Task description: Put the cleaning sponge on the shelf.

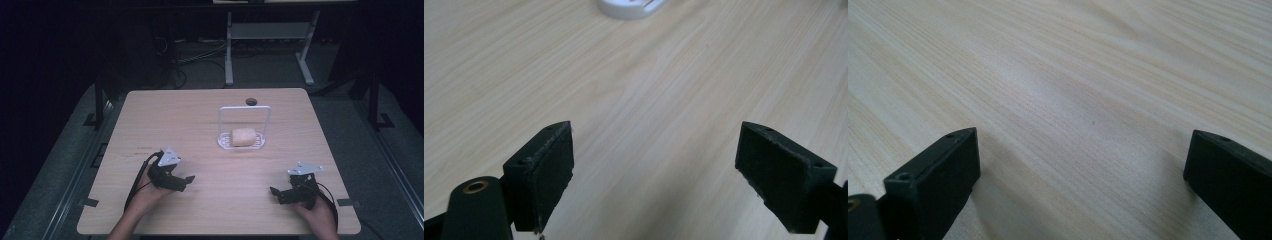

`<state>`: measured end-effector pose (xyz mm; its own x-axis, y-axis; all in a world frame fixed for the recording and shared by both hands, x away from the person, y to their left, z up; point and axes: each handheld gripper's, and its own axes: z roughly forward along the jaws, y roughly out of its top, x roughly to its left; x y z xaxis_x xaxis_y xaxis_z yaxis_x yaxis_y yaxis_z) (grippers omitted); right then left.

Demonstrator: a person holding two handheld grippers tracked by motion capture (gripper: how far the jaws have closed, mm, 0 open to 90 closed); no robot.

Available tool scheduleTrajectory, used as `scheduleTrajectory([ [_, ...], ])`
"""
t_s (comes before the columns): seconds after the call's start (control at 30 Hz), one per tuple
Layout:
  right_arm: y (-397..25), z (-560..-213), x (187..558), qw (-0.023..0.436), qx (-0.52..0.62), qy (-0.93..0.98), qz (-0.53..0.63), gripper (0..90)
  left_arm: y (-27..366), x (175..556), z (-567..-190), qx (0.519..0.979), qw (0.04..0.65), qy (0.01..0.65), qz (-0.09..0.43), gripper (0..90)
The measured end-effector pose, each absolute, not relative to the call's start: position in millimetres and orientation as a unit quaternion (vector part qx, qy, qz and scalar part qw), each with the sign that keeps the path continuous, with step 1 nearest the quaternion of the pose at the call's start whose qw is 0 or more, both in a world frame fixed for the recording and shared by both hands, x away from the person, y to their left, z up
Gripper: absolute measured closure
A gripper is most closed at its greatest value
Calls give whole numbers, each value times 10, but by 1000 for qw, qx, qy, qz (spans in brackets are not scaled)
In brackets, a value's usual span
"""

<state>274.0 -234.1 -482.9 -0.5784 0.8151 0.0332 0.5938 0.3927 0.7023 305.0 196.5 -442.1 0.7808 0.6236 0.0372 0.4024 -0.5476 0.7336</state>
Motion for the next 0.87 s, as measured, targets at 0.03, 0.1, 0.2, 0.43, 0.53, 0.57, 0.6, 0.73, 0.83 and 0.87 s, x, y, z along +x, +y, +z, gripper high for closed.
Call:
scheduleTrajectory([
  [0.03, -2341, -4829, 2740, 161, 430, 819, 344, 13, 1996, 3032, -4428, 868, 369, 296, 150, 152],
  [0.1, -2340, -4829, 2740, 161, 430, 819, 344, 13, 2070, 2986, -4454, 868, 366, 301, 152, 152],
  [0.2, -2340, -4828, 2740, 161, 431, 819, 344, 13, 2193, 2922, -4490, 866, 363, 307, 151, 152],
  [0.43, -2338, -4828, 2739, 161, 431, 818, 344, 13, 2407, 2790, -4573, 864, 354, 325, 153, 152],
  [0.53, -2338, -4828, 2739, 161, 431, 818, 344, 13, 2469, 2760, -4617, 865, 345, 330, 154, 151],
  [0.57, -2338, -4828, 2739, 161, 431, 818, 344, 13, 2482, 2757, -4629, 866, 343, 328, 156, 151],
  [0.6, -2338, -4828, 2739, 161, 431, 818, 344, 13, 2492, 2750, -4643, 867, 340, 329, 157, 151],
  [0.73, -2338, -4829, 2739, 161, 431, 818, 344, 13, 2495, 2737, -4672, 871, 331, 328, 159, 151],
  [0.83, -2338, -4828, 2739, 161, 431, 818, 344, 13, 2513, 2745, -4682, 871, 330, 330, 154, 145],
  [0.87, -2338, -4829, 2739, 161, 431, 818, 344, 13, 2523, 2746, -4682, 871, 330, 330, 154, 144],
])
